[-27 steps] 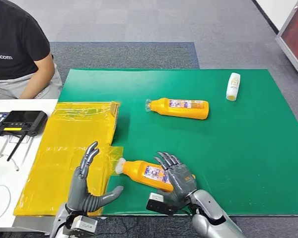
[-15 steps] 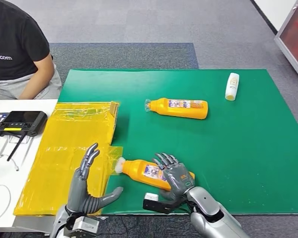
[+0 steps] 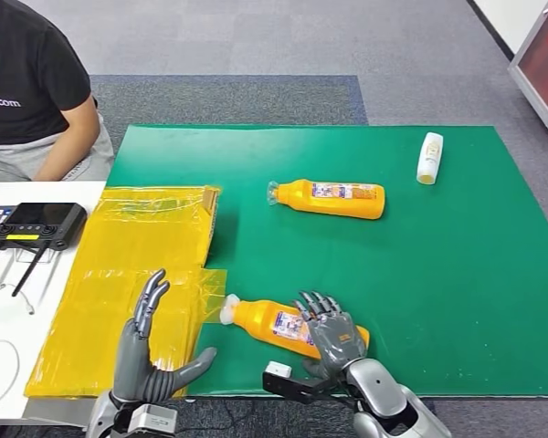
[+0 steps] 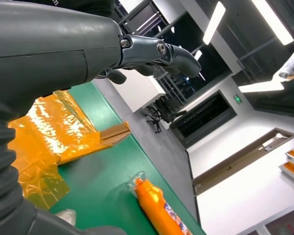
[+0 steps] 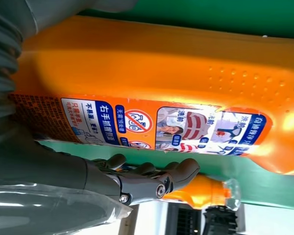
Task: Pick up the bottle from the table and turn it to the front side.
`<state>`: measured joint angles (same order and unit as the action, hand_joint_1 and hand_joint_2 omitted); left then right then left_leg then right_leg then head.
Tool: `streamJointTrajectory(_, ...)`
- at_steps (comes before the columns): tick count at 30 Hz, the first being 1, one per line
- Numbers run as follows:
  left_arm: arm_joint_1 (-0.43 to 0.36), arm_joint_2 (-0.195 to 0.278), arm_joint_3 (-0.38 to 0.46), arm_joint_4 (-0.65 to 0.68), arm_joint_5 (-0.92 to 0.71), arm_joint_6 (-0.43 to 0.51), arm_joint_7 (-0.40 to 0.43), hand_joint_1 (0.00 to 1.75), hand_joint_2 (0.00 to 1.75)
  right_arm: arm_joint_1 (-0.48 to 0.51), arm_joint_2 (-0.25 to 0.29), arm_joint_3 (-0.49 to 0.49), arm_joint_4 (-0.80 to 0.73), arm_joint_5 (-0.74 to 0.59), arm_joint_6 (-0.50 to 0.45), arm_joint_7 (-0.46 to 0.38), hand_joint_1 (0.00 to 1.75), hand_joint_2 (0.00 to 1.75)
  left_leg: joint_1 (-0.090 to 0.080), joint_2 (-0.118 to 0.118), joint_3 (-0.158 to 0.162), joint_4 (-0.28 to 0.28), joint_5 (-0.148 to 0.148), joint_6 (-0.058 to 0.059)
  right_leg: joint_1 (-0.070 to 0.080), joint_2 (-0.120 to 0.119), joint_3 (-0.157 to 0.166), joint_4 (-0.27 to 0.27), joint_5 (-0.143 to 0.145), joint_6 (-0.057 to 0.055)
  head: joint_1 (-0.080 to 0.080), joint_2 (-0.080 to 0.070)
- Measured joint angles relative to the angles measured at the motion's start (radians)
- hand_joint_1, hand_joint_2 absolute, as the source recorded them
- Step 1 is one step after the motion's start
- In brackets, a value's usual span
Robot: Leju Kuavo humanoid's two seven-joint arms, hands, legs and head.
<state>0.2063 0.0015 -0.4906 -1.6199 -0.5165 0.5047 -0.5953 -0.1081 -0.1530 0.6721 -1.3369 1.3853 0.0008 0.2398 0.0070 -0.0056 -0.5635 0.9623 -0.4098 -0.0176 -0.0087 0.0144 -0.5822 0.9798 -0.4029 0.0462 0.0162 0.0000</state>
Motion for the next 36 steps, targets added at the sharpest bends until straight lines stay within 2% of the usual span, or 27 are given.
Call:
streamJointTrajectory(8, 0.008, 0.0, 0.0, -0.008, -0.006, 0.005, 0.016, 0.0, 1.75, 0.05, 0.001, -0.042, -0.039, 0.038, -0.019, 0.03, 0.0, 1.75, 0.0, 0.0, -0.001, 0.0, -0.001, 0.0, 0.0, 0.0, 0.0, 0.0, -0.001, 0.0, 0.0, 0.0)
streamJointTrajectory(16, 0.009, -0.003, 0.0, -0.012, -0.008, -0.012, 0.021, 0.0, 1.75, 0.088, 0.018, -0.091, -0.074, 0.048, -0.127, -0.008, 0.0, 1.75, 0.0, 0.0, -0.003, 0.0, -0.001, 0.0, 0.0, 0.0, -0.002, 0.0, 0.0, 0.0, 0.0, 0.0)
streamJointTrajectory(25, 0.009, -0.007, 0.0, -0.013, -0.012, -0.019, 0.022, 0.0, 1.75, 0.116, 0.027, -0.132, -0.119, 0.061, -0.151, -0.025, 0.0, 1.75, 0.0, 0.0, -0.005, 0.0, -0.001, 0.0, 0.0, 0.0, -0.005, 0.0, -0.001, 0.0, 0.0, 0.0)
streamJointTrajectory(29, 0.009, -0.009, 0.0, -0.013, -0.011, -0.021, 0.023, 0.0, 1.75, 0.129, 0.027, -0.145, -0.132, 0.069, -0.139, -0.017, 0.0, 1.75, 0.0, 0.0, -0.006, 0.0, -0.001, 0.0, 0.0, 0.0, -0.005, 0.0, -0.001, 0.0, 0.0, 0.0)
streamJointTrajectory(36, 0.009, -0.01, 0.0, -0.013, -0.004, -0.022, 0.023, 0.0, 1.75, 0.136, 0.027, -0.161, -0.127, 0.049, -0.046, 0.017, 0.0, 1.75, 0.0, 0.0, -0.006, 0.0, -0.001, 0.0, 0.0, 0.0, -0.006, 0.0, -0.001, 0.0, 0.0, 0.0)
